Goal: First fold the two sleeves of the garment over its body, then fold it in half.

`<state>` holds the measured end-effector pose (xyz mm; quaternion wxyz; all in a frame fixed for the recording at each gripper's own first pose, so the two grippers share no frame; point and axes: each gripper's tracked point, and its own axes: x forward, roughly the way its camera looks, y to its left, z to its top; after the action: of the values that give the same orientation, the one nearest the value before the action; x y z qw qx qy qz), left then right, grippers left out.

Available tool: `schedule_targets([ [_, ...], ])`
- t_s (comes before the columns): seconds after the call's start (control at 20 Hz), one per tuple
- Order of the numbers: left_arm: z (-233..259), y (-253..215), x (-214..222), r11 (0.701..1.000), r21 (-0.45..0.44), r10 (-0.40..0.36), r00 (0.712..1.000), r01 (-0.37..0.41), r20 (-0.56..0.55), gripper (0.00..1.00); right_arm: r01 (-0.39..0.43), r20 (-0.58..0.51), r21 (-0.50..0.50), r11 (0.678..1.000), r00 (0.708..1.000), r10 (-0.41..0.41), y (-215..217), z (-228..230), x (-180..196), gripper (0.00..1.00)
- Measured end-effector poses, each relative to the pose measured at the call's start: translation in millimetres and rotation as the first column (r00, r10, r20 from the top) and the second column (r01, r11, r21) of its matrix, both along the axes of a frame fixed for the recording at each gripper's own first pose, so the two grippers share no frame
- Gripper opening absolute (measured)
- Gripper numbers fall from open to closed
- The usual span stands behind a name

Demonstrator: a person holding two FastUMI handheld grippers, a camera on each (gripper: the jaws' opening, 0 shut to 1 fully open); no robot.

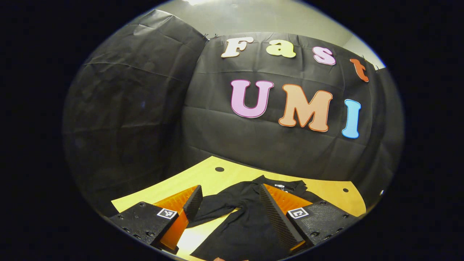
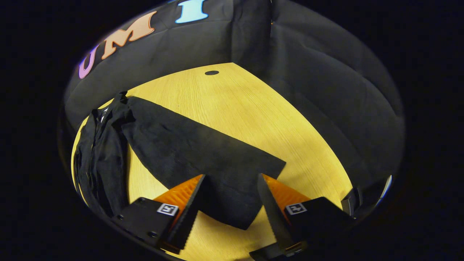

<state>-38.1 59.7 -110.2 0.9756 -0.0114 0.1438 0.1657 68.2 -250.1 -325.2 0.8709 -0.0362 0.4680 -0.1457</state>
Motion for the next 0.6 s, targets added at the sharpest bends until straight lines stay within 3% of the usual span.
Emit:
schedule_targets([
  [0.05, 1, 0, 0, 1.000, 0.006, -0.003, 1.000, 0.003, 0.002, 0.95, -0.004, 0.003, -0.004, 1.000, 1.000, 0.004, 6, -4, 1, 0.77],
  [0.15, 2, 2, 1, 1.000, 0.010, 0.000, 1.000, 0.000, 0.008, 0.95, -0.003, 0.006, -0.009, 1.000, 1.000, 0.003, 7, -4, 1, 0.64],
  [0.2, 2, 2, 1, 1.000, 0.007, 0.001, 1.000, -0.001, 0.009, 0.94, -0.002, 0.006, 0.002, 1.000, 1.000, 0.002, 11, -4, 2, 0.63],
  [0.25, 0, 2, 1, 1.000, 0.004, 0.002, 1.000, -0.002, 0.006, 0.95, 0.005, 0.016, -0.004, 1.000, 1.000, -0.005, 13, -3, 3, 0.49],
  [0.3, 0, 3, -1, 1.000, 0.002, 0.004, 1.000, -0.004, 0.004, 0.95, -0.007, 0.027, 0.002, 1.000, 1.000, 0.007, 15, -5, 7, 0.44],
  [0.4, 0, 4, 0, 1.000, 0.000, 0.004, 1.000, -0.004, 0.008, 0.95, -0.015, 0.057, -0.013, 1.000, 0.998, 0.015, 19, -6, 10, 0.23],
  [0.5, 0, 6, 0, 1.000, 0.005, 0.008, 1.000, -0.008, 0.010, 0.94, -0.026, 0.060, -0.048, 0.999, 0.998, 0.029, 17, -6, 7, 0.10],
  [0.6, 0, 9, -2, 1.000, 0.008, 0.011, 1.000, -0.011, 0.009, 0.95, -0.040, 0.035, -0.065, 0.997, 0.998, 0.042, 17, -8, 9, 0.10],
])
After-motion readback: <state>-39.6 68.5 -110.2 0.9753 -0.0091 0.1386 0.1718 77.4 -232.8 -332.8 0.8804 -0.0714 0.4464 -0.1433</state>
